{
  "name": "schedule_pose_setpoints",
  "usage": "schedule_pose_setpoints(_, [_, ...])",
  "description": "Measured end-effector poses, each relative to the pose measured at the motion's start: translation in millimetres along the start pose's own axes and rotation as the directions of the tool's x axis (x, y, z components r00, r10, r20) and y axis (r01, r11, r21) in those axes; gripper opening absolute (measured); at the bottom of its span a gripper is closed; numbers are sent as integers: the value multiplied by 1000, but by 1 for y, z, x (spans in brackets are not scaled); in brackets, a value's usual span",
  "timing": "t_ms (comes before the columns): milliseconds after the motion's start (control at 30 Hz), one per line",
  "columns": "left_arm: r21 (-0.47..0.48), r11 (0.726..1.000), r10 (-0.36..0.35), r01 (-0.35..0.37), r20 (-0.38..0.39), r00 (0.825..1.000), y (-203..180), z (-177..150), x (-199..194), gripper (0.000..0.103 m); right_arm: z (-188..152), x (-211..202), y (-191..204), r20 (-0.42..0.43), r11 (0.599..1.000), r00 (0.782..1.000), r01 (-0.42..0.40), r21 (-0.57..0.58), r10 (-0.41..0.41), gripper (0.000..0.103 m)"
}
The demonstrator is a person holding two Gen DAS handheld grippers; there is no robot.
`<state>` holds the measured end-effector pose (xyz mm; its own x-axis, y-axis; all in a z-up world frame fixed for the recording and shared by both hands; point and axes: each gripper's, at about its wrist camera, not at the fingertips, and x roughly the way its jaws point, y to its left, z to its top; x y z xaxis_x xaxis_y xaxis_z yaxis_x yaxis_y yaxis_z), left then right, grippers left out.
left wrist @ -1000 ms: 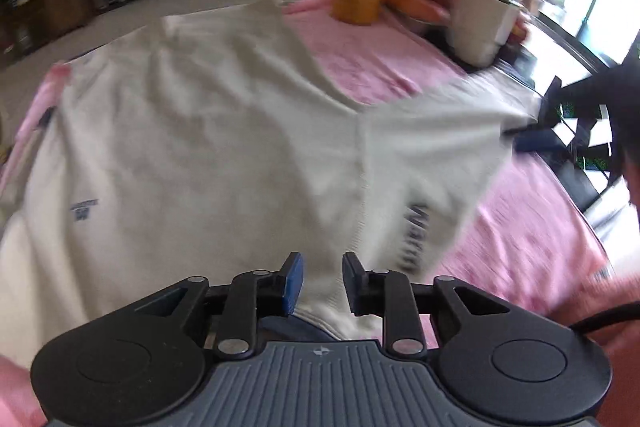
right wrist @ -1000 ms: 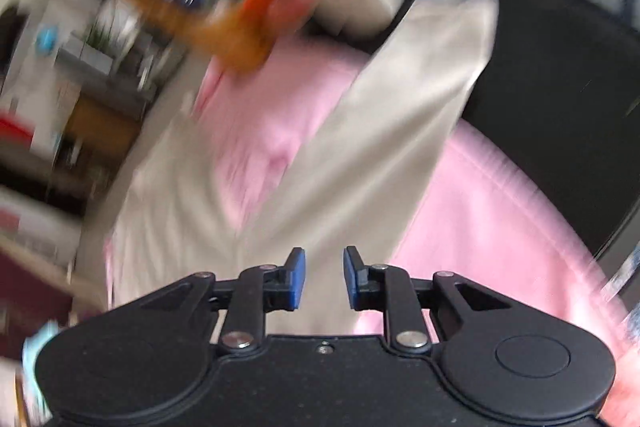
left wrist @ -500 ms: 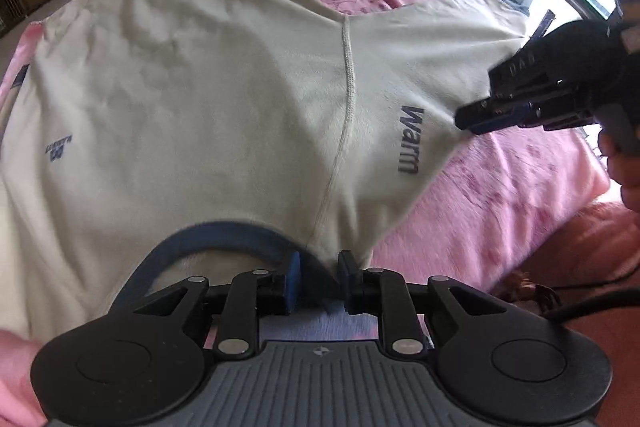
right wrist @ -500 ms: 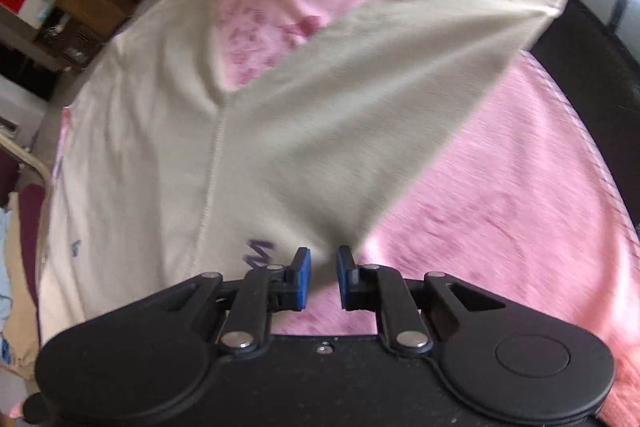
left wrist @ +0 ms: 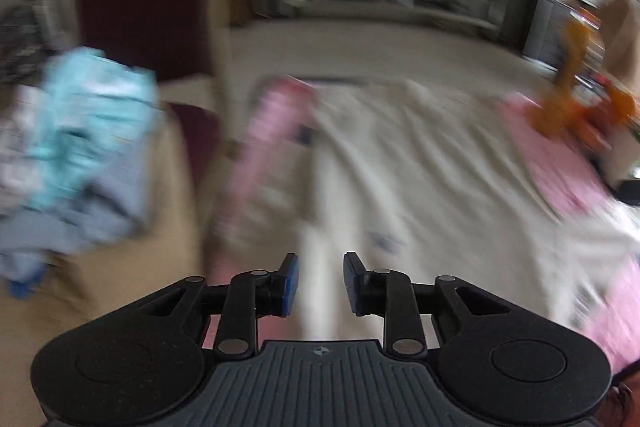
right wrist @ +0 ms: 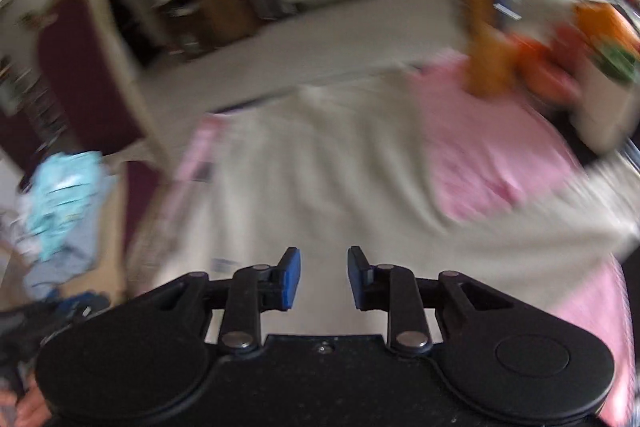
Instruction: Fold clothes
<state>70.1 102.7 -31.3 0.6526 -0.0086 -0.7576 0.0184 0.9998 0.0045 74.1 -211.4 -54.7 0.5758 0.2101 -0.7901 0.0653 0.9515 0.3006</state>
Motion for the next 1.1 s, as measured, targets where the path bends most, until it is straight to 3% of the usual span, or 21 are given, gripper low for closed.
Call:
schedule_pose_setpoints(100, [-93, 991, 102, -99, 28, 994, 34, 26, 6, 35, 17, 26, 59, -15, 995, 1000, -11, -96, 10, 26])
schedule_pose_setpoints(333, [-286, 958, -24, -4, -95, 995, 83, 76, 109, 31, 55, 86, 198, -54, 948, 998, -42, -315, 26, 26])
schedule_pose_setpoints(467, [-369, 928, -101, 59, -96, 990, 103, 81, 142, 31, 62, 140, 243, -39, 897, 998, 21, -442, -43, 27])
schedule_pose_setpoints(633, [-377, 926, -48, 24, -55, 997, 126, 77, 135, 31, 86, 214, 260, -138, 962, 990, -27, -270, -11, 29])
schedule_pose_setpoints(733, [-363, 932, -26, 5, -55, 998, 135, 74, 134, 32, 93, 262, 268, -166, 984, 986, -5, -177, -25, 41])
schedule_pose_setpoints(833, [-398, 917, -46, 7, -87, 995, 144, 69, 137, 32, 91, 295, 277, -153, 976, 980, 92, -196, -123, 43])
schedule_pose_setpoints(967, [-414, 910, -54, 14, -86, 995, 147, 68, 135, 32, 83, 312, 283, -140, 963, 973, 149, -223, -183, 48])
schedule_pose_setpoints(1000, [-407, 913, -47, 10, -81, 996, 146, 68, 134, 32, 80, 313, 286, -124, 957, 972, 166, -238, -199, 46])
schedule_pose_setpoints(1100, [-401, 916, -40, 9, -68, 997, 144, 65, 130, 32, 73, 309, 291, -85, 931, 967, 204, -303, -239, 9])
